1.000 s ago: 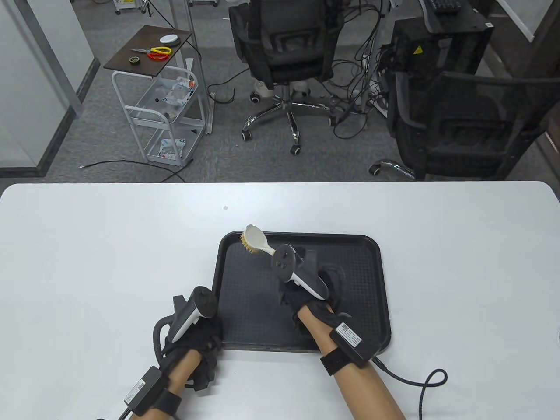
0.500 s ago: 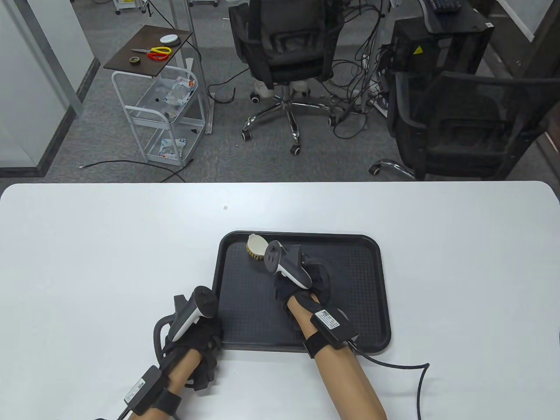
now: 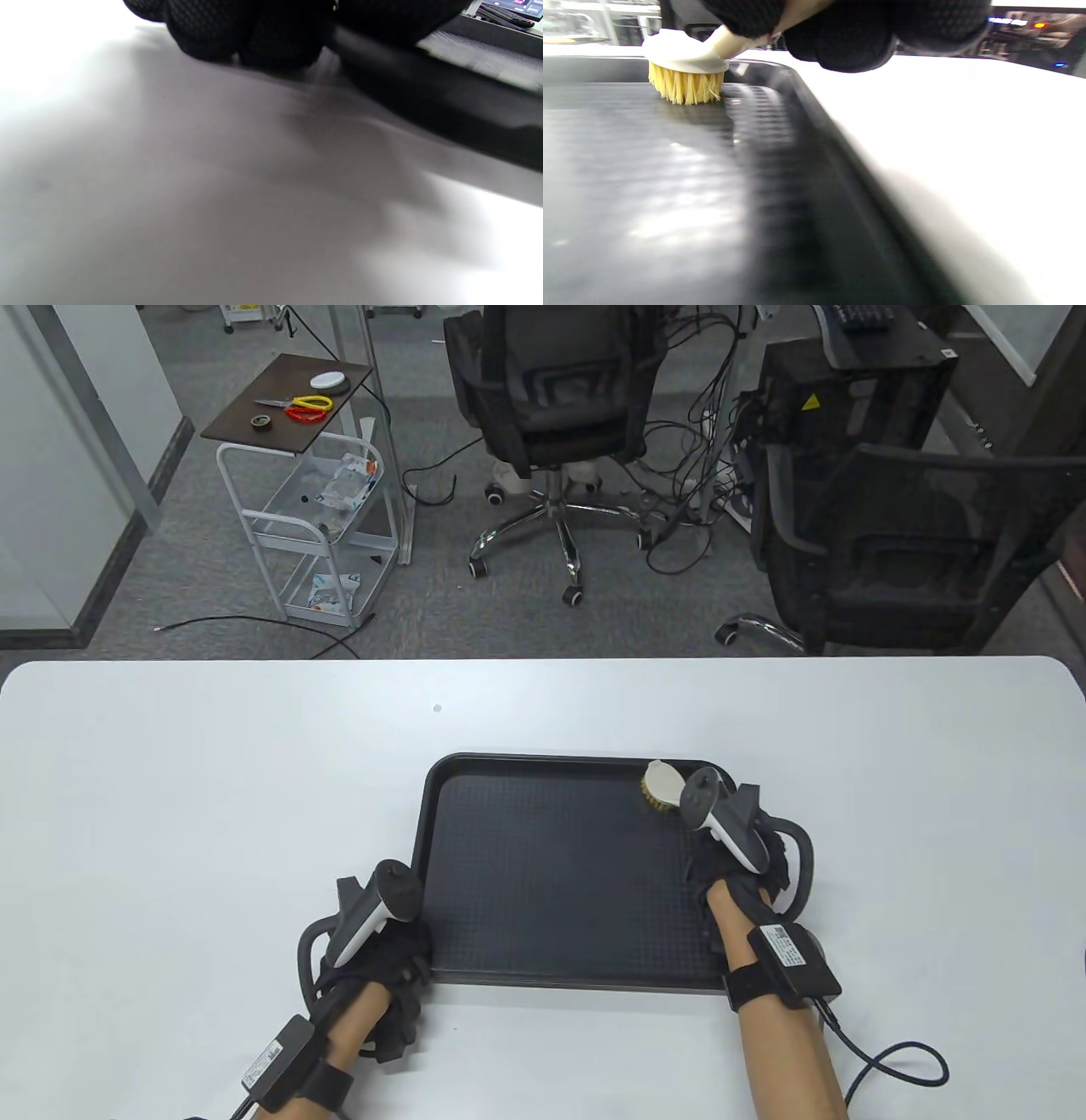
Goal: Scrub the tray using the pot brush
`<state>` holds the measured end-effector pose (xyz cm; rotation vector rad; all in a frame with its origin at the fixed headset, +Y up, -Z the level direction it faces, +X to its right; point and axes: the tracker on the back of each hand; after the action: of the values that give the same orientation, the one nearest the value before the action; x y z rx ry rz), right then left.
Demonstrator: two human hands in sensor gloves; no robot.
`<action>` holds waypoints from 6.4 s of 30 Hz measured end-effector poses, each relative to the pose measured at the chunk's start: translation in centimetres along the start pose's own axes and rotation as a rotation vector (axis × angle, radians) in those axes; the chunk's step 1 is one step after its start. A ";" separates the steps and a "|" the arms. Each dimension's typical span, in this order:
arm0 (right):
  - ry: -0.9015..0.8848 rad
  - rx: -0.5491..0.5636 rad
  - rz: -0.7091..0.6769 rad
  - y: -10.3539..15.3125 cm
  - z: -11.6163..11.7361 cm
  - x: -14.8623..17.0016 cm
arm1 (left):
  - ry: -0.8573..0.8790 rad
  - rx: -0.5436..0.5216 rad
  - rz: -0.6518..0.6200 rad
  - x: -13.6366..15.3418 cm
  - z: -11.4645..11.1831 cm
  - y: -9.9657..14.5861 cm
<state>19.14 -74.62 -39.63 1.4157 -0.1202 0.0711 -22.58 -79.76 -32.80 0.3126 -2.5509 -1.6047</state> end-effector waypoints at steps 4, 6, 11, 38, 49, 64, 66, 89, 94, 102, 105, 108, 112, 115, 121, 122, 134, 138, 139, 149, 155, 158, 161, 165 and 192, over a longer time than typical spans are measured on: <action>0.061 -0.001 0.053 0.3 -0.4 1.7 | 0.000 0.003 0.000 0.0 0.0 0.0; 0.054 -0.006 0.053 0.4 -0.5 1.6 | 0.001 0.002 -0.001 0.0 0.0 0.0; 0.086 0.018 0.018 1.1 -2.3 -1.7 | 0.007 0.002 -0.003 0.0 0.0 0.0; -0.041 0.039 -0.374 2.7 1.9 -22.1 | -0.016 -0.001 -0.001 0.0 0.0 -0.1; -0.007 0.012 -0.172 2.0 0.8 -8.9 | -0.013 0.001 -0.002 0.0 0.0 -0.1; 0.090 -0.070 0.076 2.4 -2.1 -0.2 | -0.020 0.004 0.003 -0.1 0.0 -0.1; 0.110 -0.056 0.024 2.7 -3.1 -2.1 | -0.022 0.003 0.003 -0.1 0.0 -0.1; 0.007 -0.010 -0.444 5.9 1.1 -21.7 | -0.024 0.006 0.000 -0.1 0.0 -0.2; 0.002 -0.007 -0.401 5.6 1.4 -18.5 | -0.024 0.006 0.000 -0.1 0.0 -0.2; -0.028 -0.031 -0.209 4.8 0.6 -8.0 | -0.028 0.005 0.003 -0.1 0.0 -0.2; -0.001 -0.038 -0.130 4.8 0.2 -4.1 | -0.028 0.005 0.003 -0.1 0.0 -0.2; 0.011 -0.049 -0.056 4.8 -0.2 -1.1 | -0.027 0.006 0.004 -0.1 0.0 -0.2; 0.047 -0.059 0.022 4.7 -0.7 1.3 | -0.026 0.007 0.004 -0.1 0.0 -0.2; 0.063 -0.064 0.037 4.8 -0.9 1.6 | -0.029 0.004 0.006 -0.2 0.0 -0.1; 0.104 0.011 -0.090 6.3 -3.0 -3.1 | -0.027 0.007 0.005 -0.2 0.0 -0.2; 0.072 0.029 -0.138 6.7 -3.3 -4.6 | -0.028 0.007 0.005 -0.2 0.0 -0.2; 0.024 0.044 -0.417 7.8 -0.9 -19.3 | -0.027 0.006 0.005 -0.2 0.0 -0.1; -0.006 0.010 -0.461 8.0 0.5 -21.7 | -0.026 0.006 0.004 -0.2 0.0 -0.2; -0.001 0.009 -0.471 8.2 0.8 -22.0 | -0.026 0.007 0.004 -0.2 0.0 -0.2; -0.044 0.004 -0.439 8.2 2.1 -17.5 | -0.029 0.006 0.006 -0.2 0.0 -0.1; -0.067 -0.009 -0.321 8.5 1.9 -9.0 | -0.029 0.007 0.006 -0.2 0.1 -0.1; -0.059 -0.014 -0.243 8.7 1.7 -4.7 | -0.029 0.004 0.007 -0.2 0.0 -0.1; -0.032 -0.020 -0.164 9.0 1.2 -0.7 | -0.037 0.001 0.009 -0.2 0.0 -0.1; 0.007 -0.027 -0.081 9.2 0.6 2.7 | -0.030 0.003 0.007 -0.2 0.0 -0.2; -0.038 -0.034 -0.524 11.0 1.2 -20.4 | -0.026 0.010 0.002 -0.2 0.0 -0.2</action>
<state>-2.49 -73.70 -31.27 1.3756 0.2194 -0.3886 -22.41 -79.78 -32.99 0.2919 -2.5785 -1.6059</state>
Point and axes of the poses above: the tracker on the back of each hand, its own x axis roughly to the little-finger side, its own y axis roughly from the fingertips to the wrist, z = x × y, and after that the axes turned 14 degrees about -z, right-handed
